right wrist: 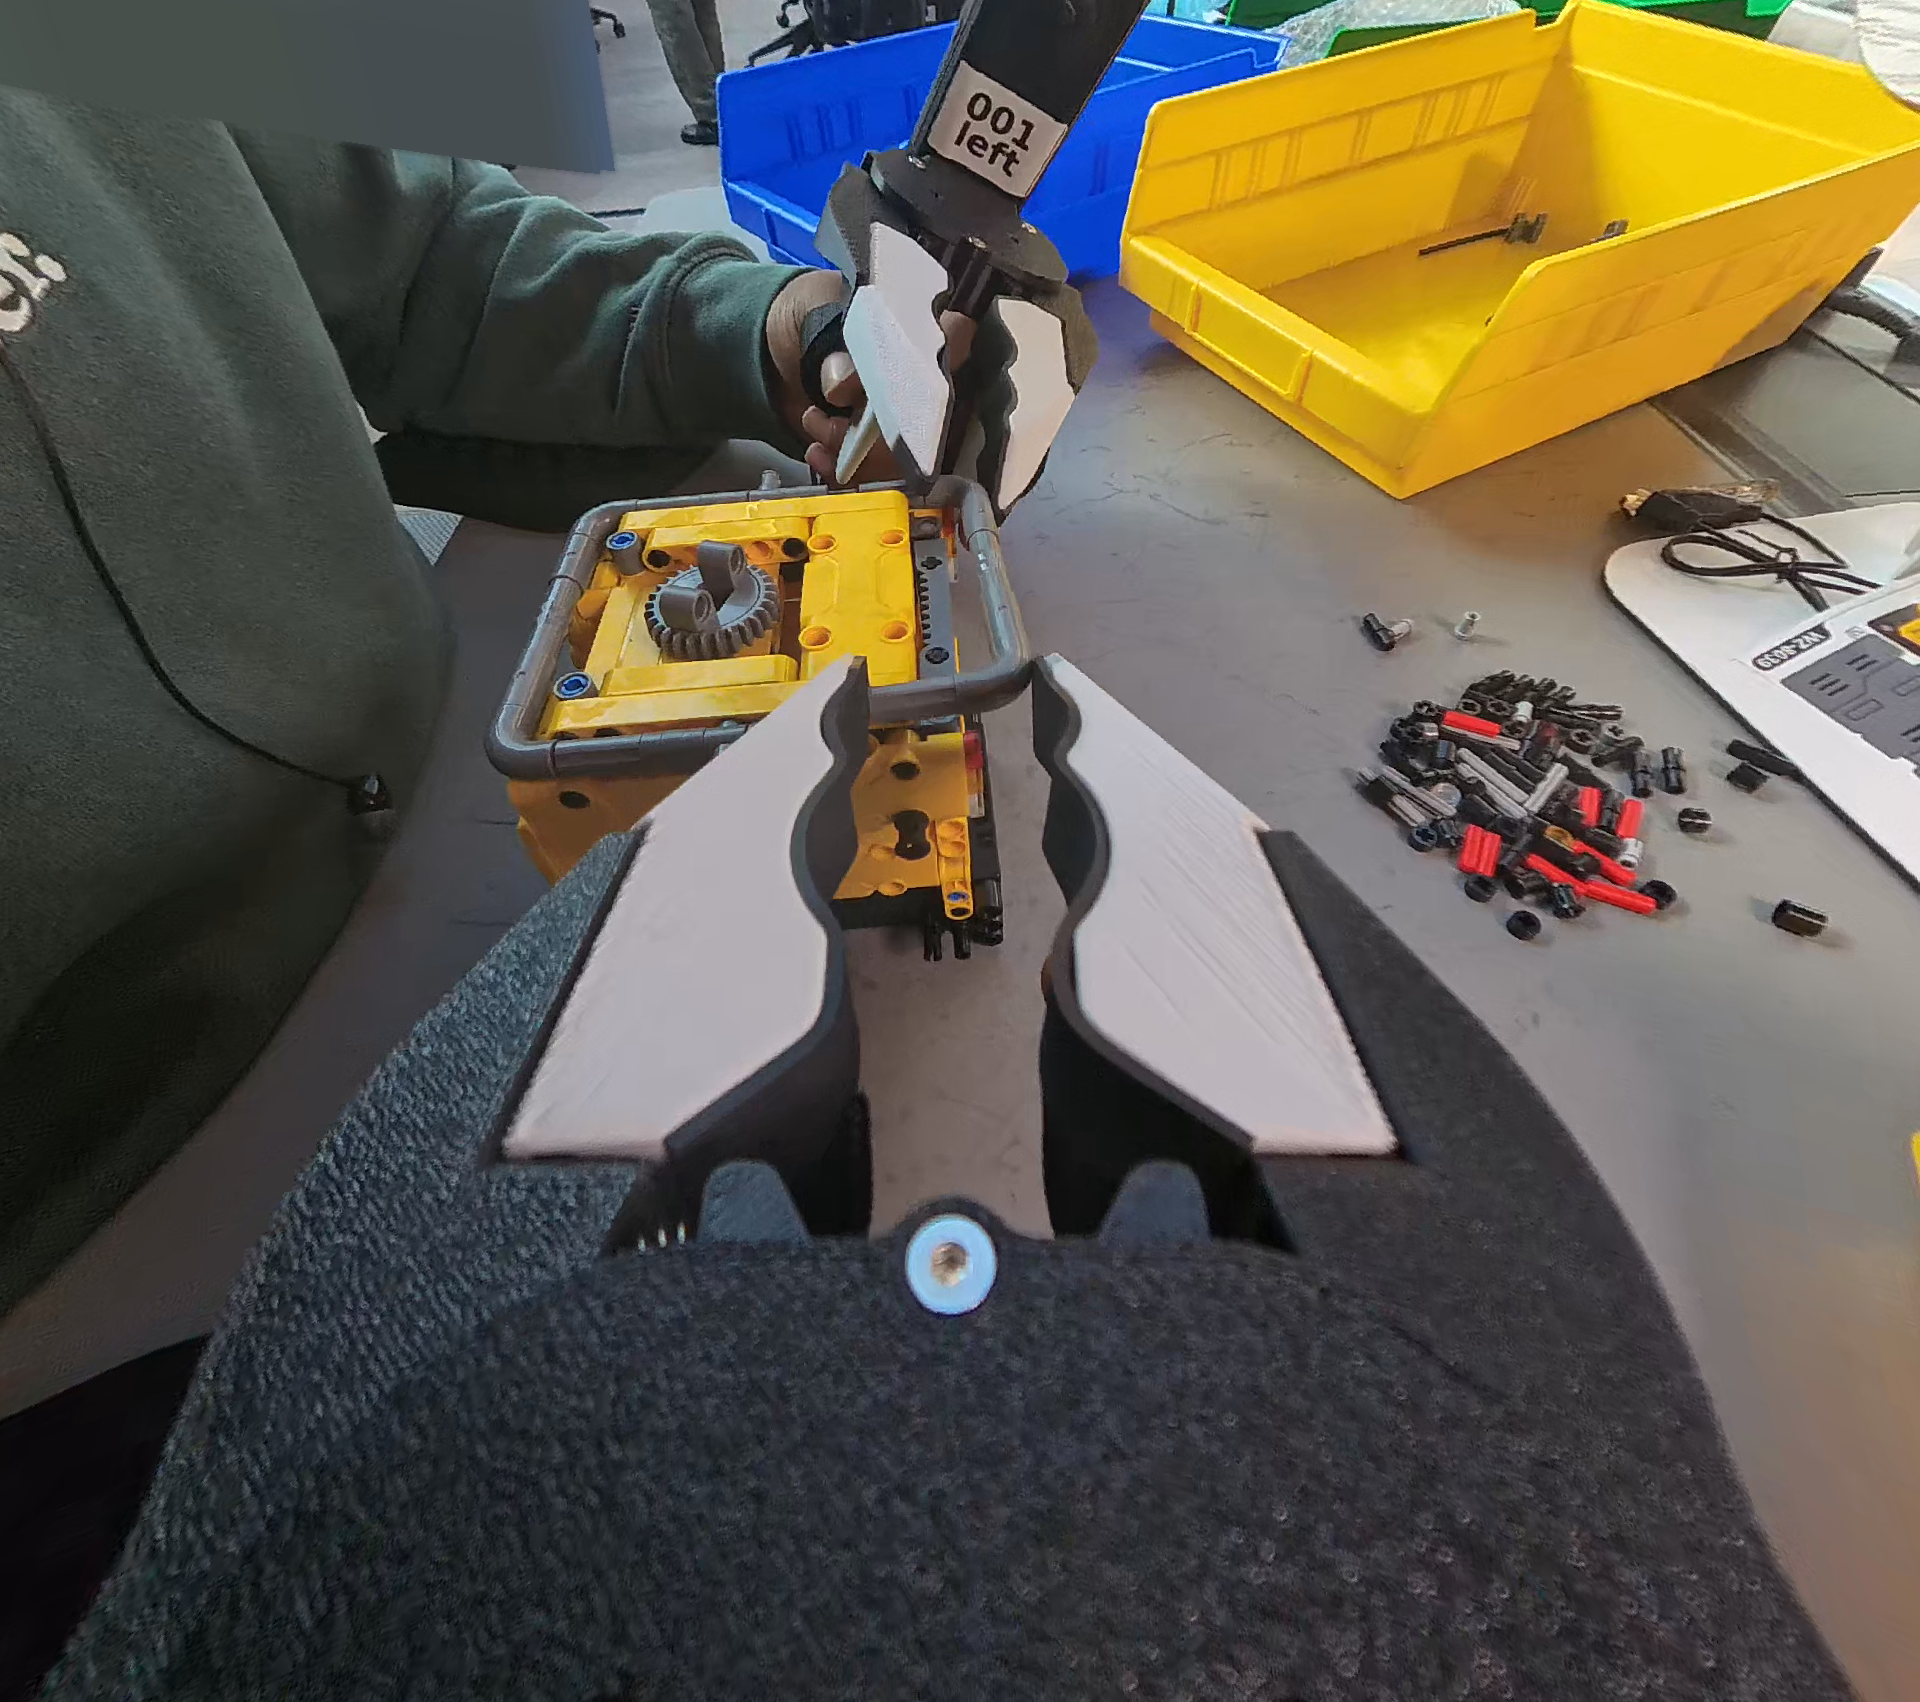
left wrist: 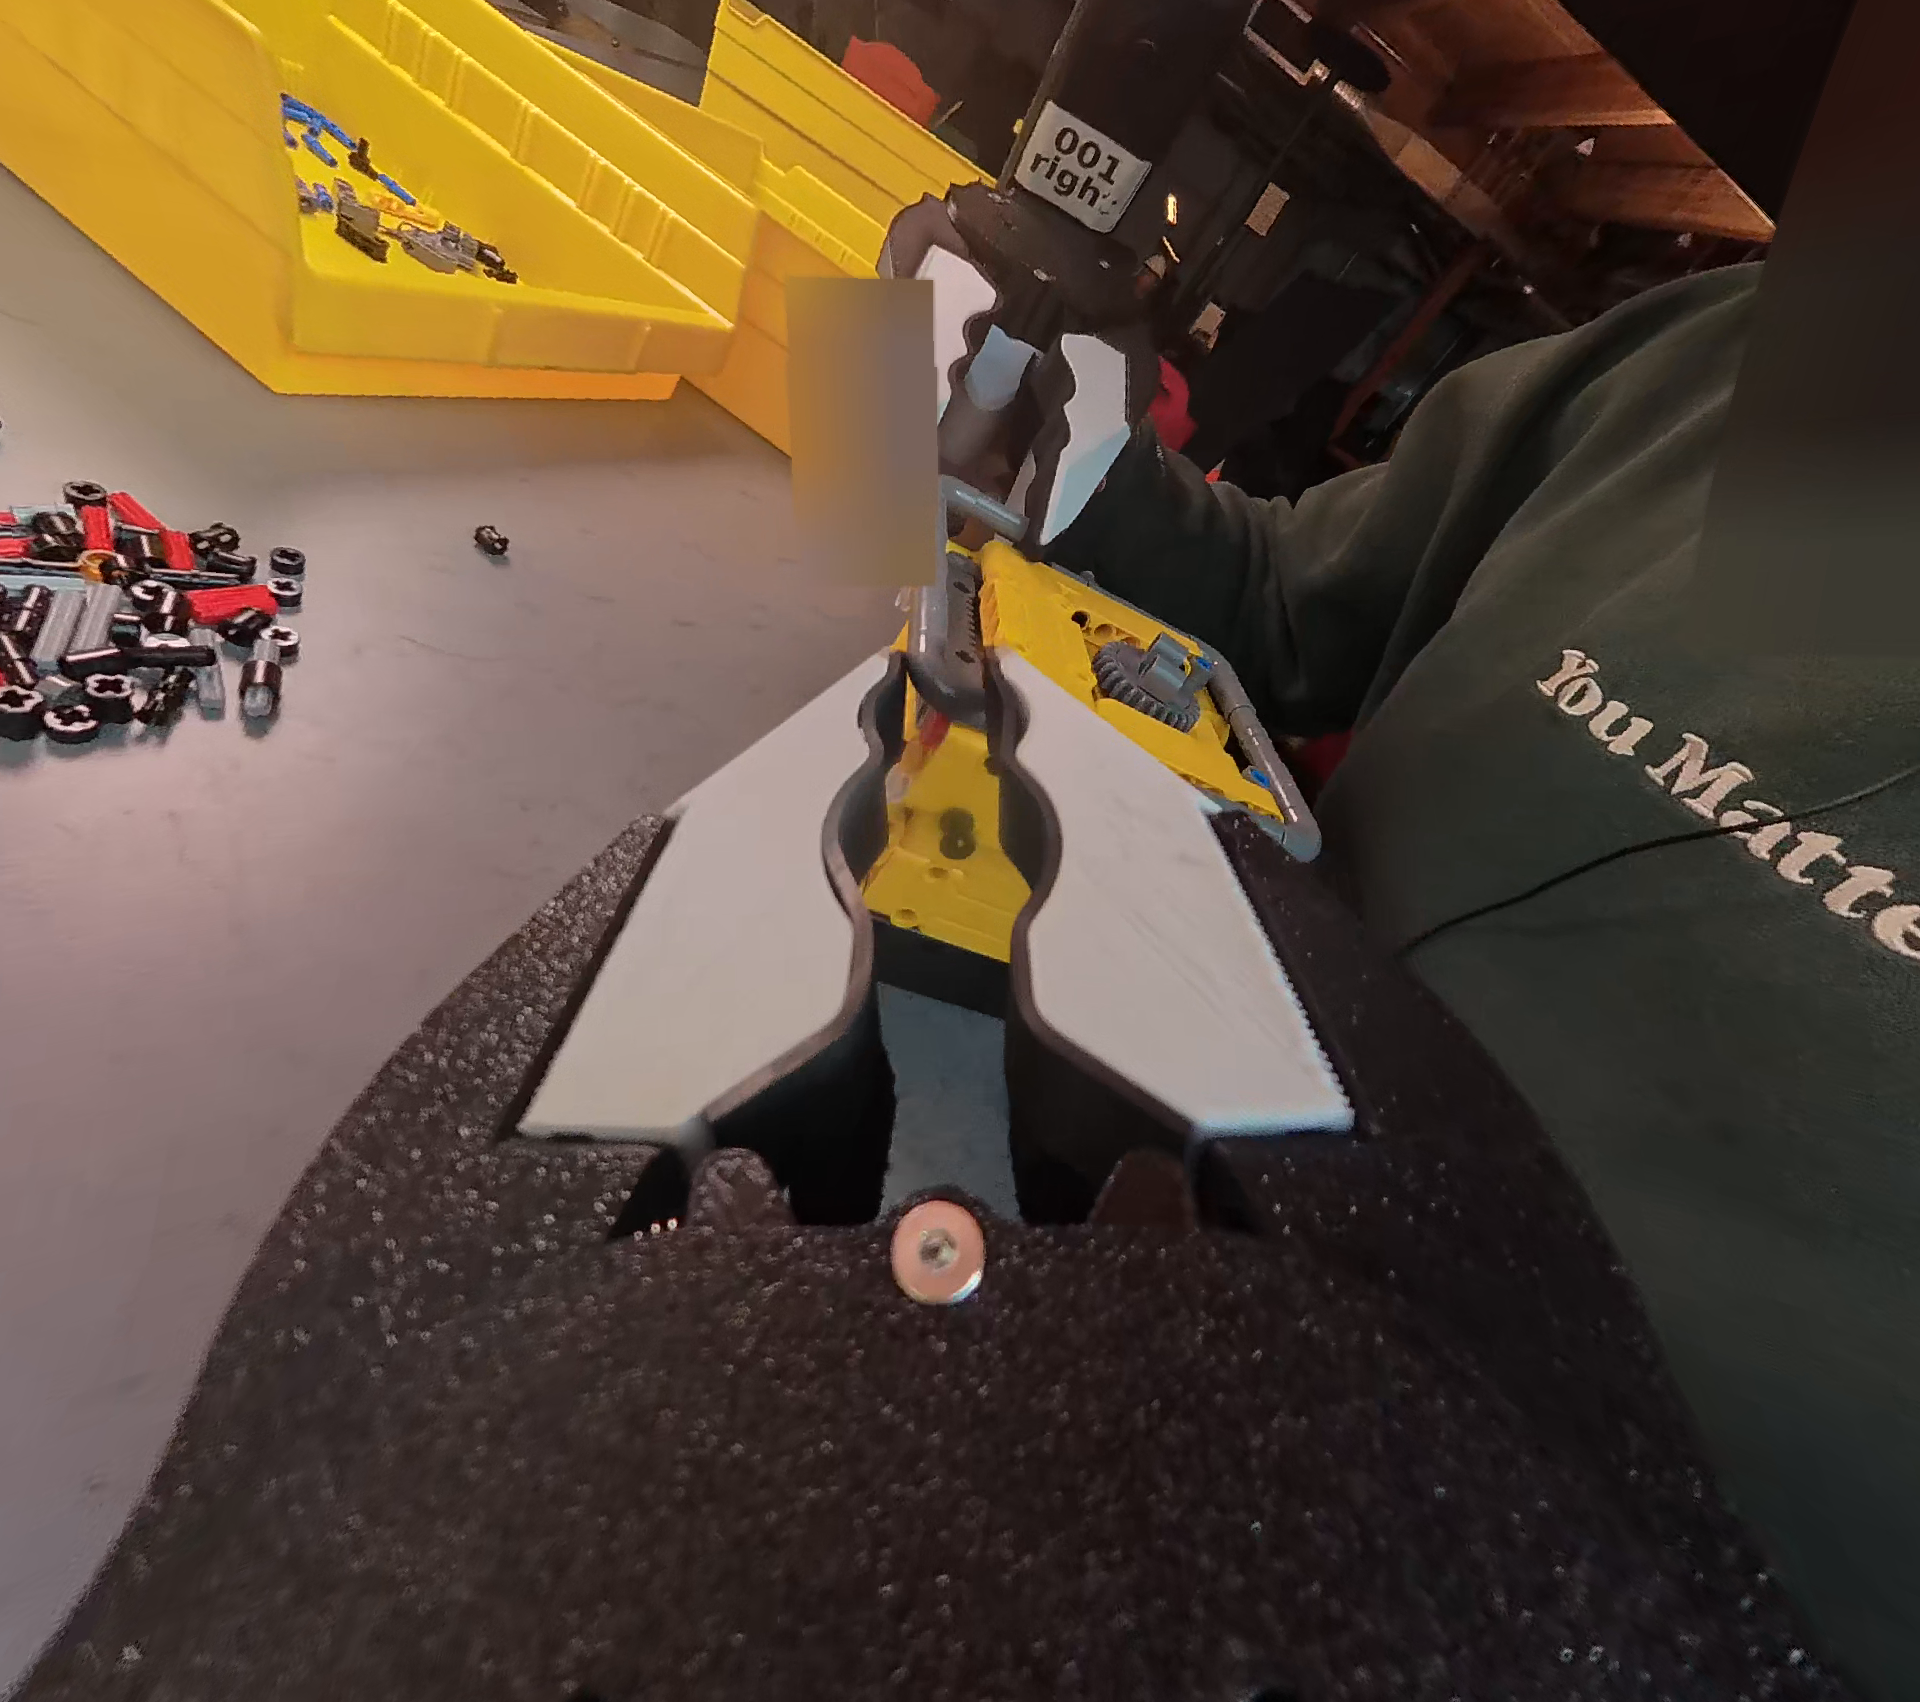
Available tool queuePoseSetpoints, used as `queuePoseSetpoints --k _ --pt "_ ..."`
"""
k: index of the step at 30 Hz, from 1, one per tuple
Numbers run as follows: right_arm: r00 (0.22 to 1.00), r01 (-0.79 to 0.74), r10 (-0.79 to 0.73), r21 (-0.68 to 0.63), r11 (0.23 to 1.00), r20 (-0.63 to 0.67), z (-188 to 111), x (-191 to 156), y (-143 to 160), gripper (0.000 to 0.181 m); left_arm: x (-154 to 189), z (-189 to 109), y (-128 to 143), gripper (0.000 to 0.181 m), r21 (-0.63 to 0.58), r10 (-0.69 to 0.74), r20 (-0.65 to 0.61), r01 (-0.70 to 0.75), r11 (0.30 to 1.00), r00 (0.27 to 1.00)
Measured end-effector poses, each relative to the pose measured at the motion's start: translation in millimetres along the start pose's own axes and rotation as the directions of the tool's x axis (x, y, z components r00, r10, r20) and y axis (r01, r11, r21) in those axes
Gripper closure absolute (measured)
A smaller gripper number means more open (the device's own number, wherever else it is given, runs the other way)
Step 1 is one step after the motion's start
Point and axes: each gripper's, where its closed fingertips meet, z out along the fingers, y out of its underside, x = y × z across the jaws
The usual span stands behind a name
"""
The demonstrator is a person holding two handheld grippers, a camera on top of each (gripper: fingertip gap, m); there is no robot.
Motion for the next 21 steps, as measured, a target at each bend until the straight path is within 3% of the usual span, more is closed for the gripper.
queuePoseSetpoints --k 11,21 --pt "0.999 -0.025 0.023 0.062 0.998 0.044 -17.0 -0.4 -6.0 0.144 0.5 0.4 -0.3 0.168 -0.008 0.02 0.001 -0.02 1.0 1.0" --pt "0.995 -0.076 0.074 0.028 0.997 0.062 -6.2 -0.5 5.2 0.155 -0.1 1.8 0.3 0.166 -0.009 0.013 0.001 -0.013 1.0 1.0"
